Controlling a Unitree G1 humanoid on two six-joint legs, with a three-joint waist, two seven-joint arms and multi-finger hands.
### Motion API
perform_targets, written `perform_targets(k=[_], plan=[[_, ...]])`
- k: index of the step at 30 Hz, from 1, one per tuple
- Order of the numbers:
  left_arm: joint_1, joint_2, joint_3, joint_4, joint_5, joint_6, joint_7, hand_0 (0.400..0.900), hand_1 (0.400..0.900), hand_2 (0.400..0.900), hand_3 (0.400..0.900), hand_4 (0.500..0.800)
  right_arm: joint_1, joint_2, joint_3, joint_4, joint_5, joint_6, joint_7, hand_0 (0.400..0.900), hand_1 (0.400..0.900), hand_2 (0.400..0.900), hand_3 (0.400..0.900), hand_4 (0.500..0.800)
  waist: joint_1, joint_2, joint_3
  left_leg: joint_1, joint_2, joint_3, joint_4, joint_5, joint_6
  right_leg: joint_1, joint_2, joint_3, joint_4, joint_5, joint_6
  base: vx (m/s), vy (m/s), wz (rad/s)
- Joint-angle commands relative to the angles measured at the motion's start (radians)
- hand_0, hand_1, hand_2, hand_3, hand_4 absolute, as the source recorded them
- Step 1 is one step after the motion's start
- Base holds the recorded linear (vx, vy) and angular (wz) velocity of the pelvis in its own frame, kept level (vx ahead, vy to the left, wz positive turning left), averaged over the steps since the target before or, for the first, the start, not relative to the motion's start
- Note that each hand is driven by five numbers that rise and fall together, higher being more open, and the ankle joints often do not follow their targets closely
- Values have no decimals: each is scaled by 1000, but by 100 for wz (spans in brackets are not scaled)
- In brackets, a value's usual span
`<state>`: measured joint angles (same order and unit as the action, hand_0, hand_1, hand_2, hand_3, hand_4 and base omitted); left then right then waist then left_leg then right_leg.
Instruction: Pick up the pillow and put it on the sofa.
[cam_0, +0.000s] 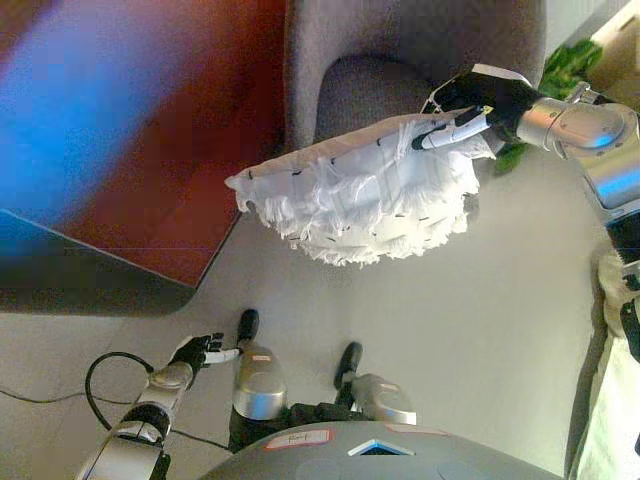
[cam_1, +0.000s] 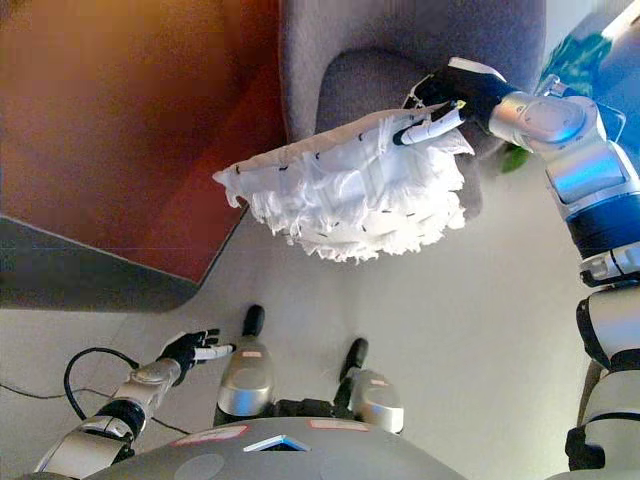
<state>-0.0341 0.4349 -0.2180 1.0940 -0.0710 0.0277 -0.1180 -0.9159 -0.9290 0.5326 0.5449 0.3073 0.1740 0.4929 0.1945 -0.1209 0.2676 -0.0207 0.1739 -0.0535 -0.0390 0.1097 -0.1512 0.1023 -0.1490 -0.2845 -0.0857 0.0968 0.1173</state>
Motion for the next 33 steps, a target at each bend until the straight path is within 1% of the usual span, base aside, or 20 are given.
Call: perform_targets(k=[1,5,9,12,16,20,23,25,28,32,33], plan=[[87,31,-110,100,65,4,-14,900,900,900,900,800,-211,-77,-91,152,127,-9,-121,400,400,400,400,500,36,10,-147,32,-5,21,-32,-48,27,43,-23,-20,86,-91,43,84,-15,12],[88,34,-125,105,67,-9,-9,900,900,900,900,800,-253,-81,-85,274,157,-1,-146,400,400,400,400,500,52,23,-139,24,-7,4,-29,-41,26,44,-25,-30,93,-98,38,47,-13,11],[71,36,-154,97,52,-19,-10,900,900,900,900,800,-307,-92,-73,387,146,6,-147,400,400,400,400,500,68,45,-117,-9,-12,-21,-22,-32,25,21,-30,-34,110,-107,31,-30,-22,9],[37,39,-180,84,20,-33,-13,900,900,900,900,800,-366,-84,-43,432,145,1,-193,400,400,400,400,500,74,68,-81,-51,-14,-39,-13,-24,24,-19,-34,-36,128,-114,24,-196,-36,7],[8,34,-215,59,-31,-62,-14,900,900,900,900,800,-435,-90,-6,477,139,8,-241,400,400,400,400,500,73,110,-32,-105,-23,-58,-12,-12,22,-75,-42,-34,141,-117,19,-214,11,2],[-1,22,-233,38,-75,-87,2,900,900,900,900,800,-474,-98,17,511,122,10,-279,400,400,400,400,500,65,149,5,-140,-28,-58,-17,1,22,-122,-52,-28,149,-116,16,-166,41,-6],[0,12,-240,23,-104,-88,13,900,900,900,900,800,-492,-107,21,537,123,8,-313,400,400,400,400,500,56,170,22,-149,-26,-55,-19,7,22,-144,-57,-25,158,-117,13,-81,47,-8],[2,11,-242,10,-117,-84,8,900,900,900,900,800,-502,-119,24,547,116,8,-319,400,400,400,400,500,50,182,28,-154,-22,-52,-21,9,21,-155,-60,-23,164,-119,12,-53,35,-8],[-3,12,-241,1,-127,-79,-2,900,900,900,900,800,-531,-134,43,556,105,9,-335,400,400,400,400,500,41,189,32,-160,-20,-45,-22,12,18,-174,-62,-19,177,-123,8,-36,22,-4],[0,15,-239,5,-131,-84,-12,900,900,900,900,800,-573,-155,72,570,86,17,-369,400,400,400,400,500,32,190,31,-160,-14,-38,-22,14,15,-191,-61,-14,193,-128,3,-3,8,-4],[2,17,-241,6,-134,-85,-13,900,900,900,900,800,-593,-162,89,578,65,28,-427,720,720,720,720,692,29,188,29,-156,-12,-35,-23,14,15,-192,-59,-10,197,-129,2,18,2,-5]])
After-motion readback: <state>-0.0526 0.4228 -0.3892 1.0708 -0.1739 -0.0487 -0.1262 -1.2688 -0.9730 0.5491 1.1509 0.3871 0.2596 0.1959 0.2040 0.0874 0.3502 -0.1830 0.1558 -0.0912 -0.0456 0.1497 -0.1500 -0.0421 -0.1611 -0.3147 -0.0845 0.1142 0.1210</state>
